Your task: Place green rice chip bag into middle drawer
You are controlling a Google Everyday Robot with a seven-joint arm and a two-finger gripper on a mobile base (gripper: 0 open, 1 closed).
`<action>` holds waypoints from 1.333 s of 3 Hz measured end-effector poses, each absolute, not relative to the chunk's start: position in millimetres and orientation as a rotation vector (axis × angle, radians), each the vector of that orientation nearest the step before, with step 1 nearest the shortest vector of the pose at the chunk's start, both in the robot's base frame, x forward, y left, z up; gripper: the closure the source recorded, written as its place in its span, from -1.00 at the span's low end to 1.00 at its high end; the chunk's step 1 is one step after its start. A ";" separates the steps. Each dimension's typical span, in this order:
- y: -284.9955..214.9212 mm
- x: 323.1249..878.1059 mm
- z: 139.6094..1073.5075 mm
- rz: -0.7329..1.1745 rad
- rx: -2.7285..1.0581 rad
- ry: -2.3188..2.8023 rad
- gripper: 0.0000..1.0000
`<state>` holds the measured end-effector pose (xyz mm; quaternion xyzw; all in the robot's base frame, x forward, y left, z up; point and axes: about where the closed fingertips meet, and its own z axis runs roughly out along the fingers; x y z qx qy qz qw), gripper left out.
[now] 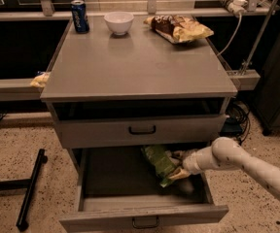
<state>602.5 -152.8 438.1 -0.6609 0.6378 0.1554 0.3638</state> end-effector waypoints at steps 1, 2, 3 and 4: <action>-155.1 598.2 450.2 0.388 -1.686 1.638 -1.00; -159.8 593.0 465.1 0.377 -1.667 1.636 -1.00; -172.6 583.3 482.7 0.369 -1.632 1.654 -1.00; -200.0 564.3 490.0 0.375 -1.577 1.734 -1.00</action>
Offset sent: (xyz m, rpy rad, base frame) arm -0.0146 -0.0186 0.0481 0.0191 -0.0449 -0.0484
